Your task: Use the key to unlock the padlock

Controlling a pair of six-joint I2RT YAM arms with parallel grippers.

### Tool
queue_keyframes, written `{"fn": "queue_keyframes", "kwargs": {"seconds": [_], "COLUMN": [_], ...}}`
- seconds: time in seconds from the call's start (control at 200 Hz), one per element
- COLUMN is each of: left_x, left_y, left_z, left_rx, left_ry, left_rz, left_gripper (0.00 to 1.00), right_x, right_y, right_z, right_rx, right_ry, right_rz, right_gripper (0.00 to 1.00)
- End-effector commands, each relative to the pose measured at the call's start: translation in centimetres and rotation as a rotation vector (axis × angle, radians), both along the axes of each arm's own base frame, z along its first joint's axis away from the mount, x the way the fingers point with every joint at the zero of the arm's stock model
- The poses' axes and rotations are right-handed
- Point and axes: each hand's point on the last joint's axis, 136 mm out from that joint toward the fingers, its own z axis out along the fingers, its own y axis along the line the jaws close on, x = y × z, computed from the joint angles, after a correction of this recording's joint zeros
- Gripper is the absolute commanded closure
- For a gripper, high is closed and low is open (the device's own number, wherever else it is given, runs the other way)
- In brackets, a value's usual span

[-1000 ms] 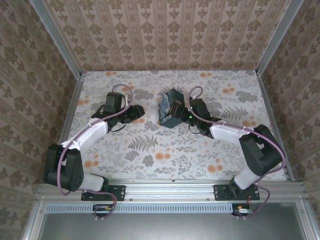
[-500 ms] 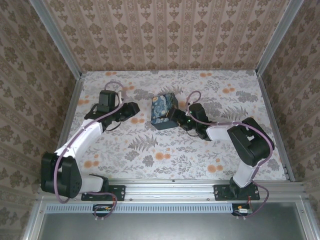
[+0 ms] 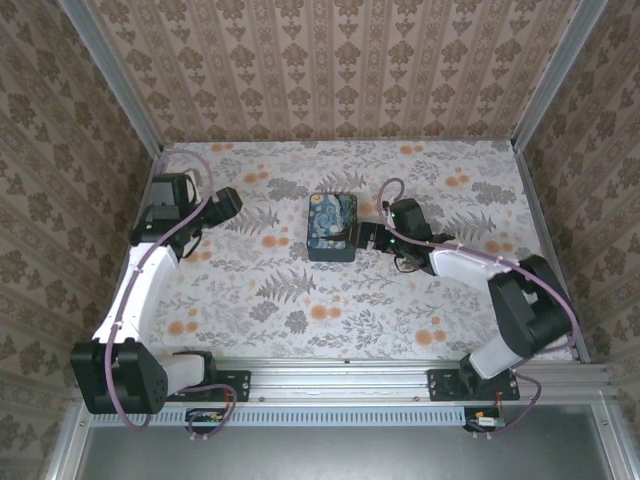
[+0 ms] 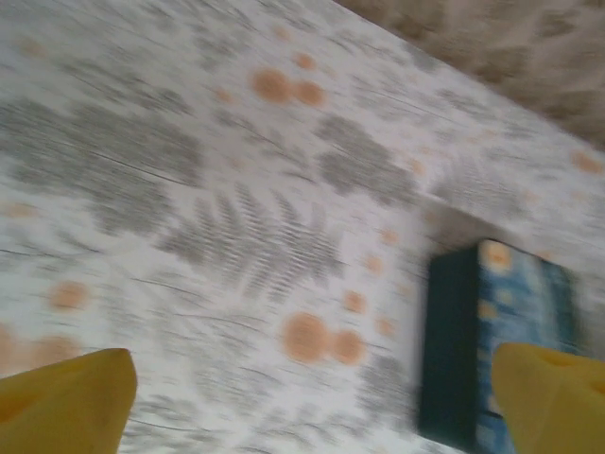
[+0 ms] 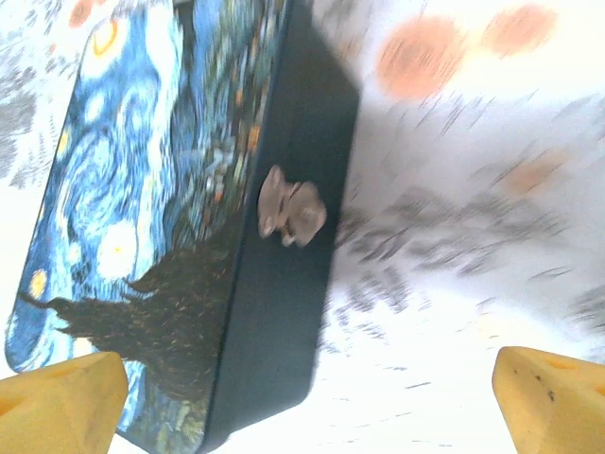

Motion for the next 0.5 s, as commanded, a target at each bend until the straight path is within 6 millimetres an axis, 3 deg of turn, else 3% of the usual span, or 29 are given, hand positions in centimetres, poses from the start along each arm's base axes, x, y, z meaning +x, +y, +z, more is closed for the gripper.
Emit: {"fn": "queue_keyframes", "kwargs": {"seconds": [0.0, 0.055, 0.135, 0.255, 0.335, 0.435, 0.495], "left_x": [-0.2, 0.1, 0.5, 1.8, 3.2, 4.6, 4.5], "left_y": [6.0, 6.5, 7.0, 6.1, 5.5, 3.9, 4.0], "left_z": [-3.2, -5.4, -8.3, -10.4, -10.6, -10.9, -11.9], "left_rx": [0.391, 0.498, 0.610, 0.511, 0.445, 0.464, 0.436], "left_ry": [0.027, 0.018, -0.047, -0.219, -0.278, -0.337, -0.351], "left_rz": [0.085, 0.025, -0.011, -0.004, -0.004, -0.110, -0.121], "left_gripper": [0.00, 0.00, 0.00, 0.00, 0.00, 0.00, 0.00], "right_x": [0.4, 0.4, 0.3, 0.3, 0.6, 1.9, 2.6], "right_y": [-7.1, -9.9, -13.3, -16.6, -18.8, -18.4, -18.2], "right_z": [3.5, 5.0, 5.3, 4.3, 2.2, 2.7, 0.0], "right_rx": [-0.382, -0.442, -0.515, -0.506, -0.462, -0.433, -0.416], "right_ry": [-0.230, -0.308, -0.340, -0.361, -0.376, -0.471, -0.440], "right_rz": [-0.115, -0.180, -0.251, -0.305, -0.355, -0.305, -0.270], "right_gripper": [0.00, 0.00, 0.00, 0.00, 0.00, 0.00, 0.00]}}
